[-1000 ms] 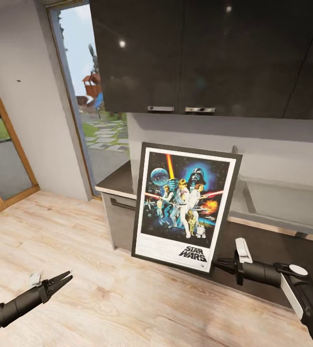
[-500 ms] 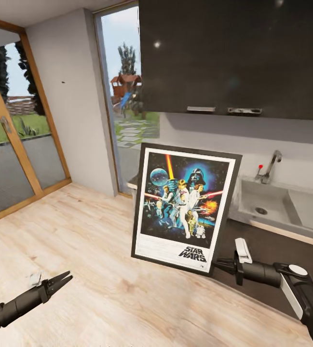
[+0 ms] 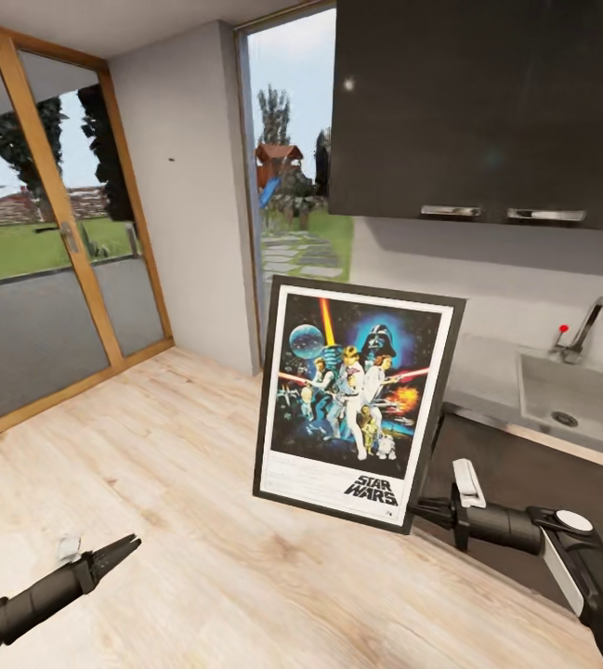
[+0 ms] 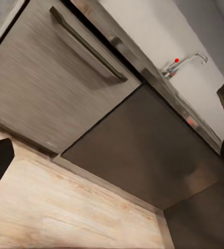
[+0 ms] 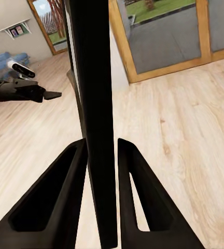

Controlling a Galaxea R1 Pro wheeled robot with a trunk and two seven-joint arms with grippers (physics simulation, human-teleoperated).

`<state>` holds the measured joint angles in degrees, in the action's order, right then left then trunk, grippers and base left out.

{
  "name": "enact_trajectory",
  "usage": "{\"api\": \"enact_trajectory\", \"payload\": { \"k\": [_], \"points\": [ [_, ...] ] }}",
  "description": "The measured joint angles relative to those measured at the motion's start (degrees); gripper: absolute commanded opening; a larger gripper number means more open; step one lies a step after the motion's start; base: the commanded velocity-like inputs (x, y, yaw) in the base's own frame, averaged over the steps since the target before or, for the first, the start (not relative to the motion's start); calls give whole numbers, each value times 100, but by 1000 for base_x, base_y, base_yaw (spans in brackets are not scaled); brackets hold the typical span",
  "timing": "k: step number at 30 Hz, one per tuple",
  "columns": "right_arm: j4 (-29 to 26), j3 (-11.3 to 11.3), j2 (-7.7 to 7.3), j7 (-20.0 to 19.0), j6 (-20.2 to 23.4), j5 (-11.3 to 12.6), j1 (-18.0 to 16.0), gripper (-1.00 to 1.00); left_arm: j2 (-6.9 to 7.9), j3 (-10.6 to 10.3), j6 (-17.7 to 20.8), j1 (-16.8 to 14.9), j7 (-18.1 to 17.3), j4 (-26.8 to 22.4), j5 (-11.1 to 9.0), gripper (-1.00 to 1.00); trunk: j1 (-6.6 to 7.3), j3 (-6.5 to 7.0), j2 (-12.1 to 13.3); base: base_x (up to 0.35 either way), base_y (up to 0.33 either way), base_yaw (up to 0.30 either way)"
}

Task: Pick up the poster from the kitchen countertop and hang it on one of the wall nails in the kitchen.

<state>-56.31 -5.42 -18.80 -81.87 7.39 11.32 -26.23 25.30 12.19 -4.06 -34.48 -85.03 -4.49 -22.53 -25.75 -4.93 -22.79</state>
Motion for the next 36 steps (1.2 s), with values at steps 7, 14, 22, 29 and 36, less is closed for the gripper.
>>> {"api": "enact_trajectory", "payload": {
  "k": [7, 14, 22, 29, 36],
  "points": [
    [6, -11, 0, 7, 2, 1, 0, -100, -151, 52, -8, 0, 568, 52, -4, 100, 1, 0, 0, 26, 289, 2],
    [7, -14, 0, 8, 3, 0, 0, -100, -165, 127, -1, 0, 636, 50, -4, 100, 2, 0, -1, 213, 220, 0],
    [1, -4, 1, 8, -1, -1, -2, -100, -164, 139, 4, 2, 643, 46, -6, 100, 2, 0, -1, 255, 199, 158],
    [0, -1, 1, 13, -1, -2, -2, -100, -164, 141, 5, 2, 644, 46, -6, 100, 3, 0, -1, 258, 221, 282],
    [5, -5, 1, 15, 0, -1, -1, -100, -163, 142, 5, 1, 644, 47, -5, 100, 2, 0, -1, 250, 267, 242]
  ]
}}
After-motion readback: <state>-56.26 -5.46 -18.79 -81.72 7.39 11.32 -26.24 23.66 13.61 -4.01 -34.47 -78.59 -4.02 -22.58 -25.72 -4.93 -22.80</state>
